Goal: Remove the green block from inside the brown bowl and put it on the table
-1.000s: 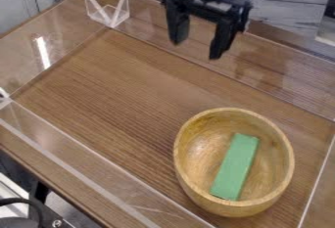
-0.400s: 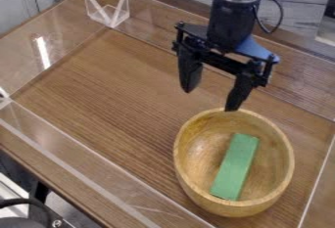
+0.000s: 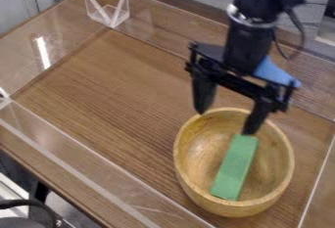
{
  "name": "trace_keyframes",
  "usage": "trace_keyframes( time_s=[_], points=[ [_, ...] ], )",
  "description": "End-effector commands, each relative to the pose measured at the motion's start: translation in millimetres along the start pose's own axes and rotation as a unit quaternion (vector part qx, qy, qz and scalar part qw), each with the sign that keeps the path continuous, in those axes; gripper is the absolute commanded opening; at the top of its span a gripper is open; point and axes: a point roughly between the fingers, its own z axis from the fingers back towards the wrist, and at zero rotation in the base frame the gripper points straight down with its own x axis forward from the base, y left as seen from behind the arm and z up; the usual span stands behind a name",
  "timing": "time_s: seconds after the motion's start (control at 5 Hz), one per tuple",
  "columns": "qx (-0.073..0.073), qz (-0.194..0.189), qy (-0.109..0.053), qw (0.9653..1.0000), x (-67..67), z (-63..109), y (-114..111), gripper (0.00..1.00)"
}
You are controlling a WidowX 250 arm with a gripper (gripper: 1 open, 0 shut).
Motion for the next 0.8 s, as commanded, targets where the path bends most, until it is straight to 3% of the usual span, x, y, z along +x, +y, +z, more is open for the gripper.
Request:
trace_keyframes(
  time_s=[0.0, 0.6],
  points=[
    [-0.011, -0.002, -0.035, 0.9993, -4.4, 6.6, -16, 1.00],
    [-0.015, -0.012, -0.049, 0.9986, -10.6, -10.3, -33, 1.00]
  ],
)
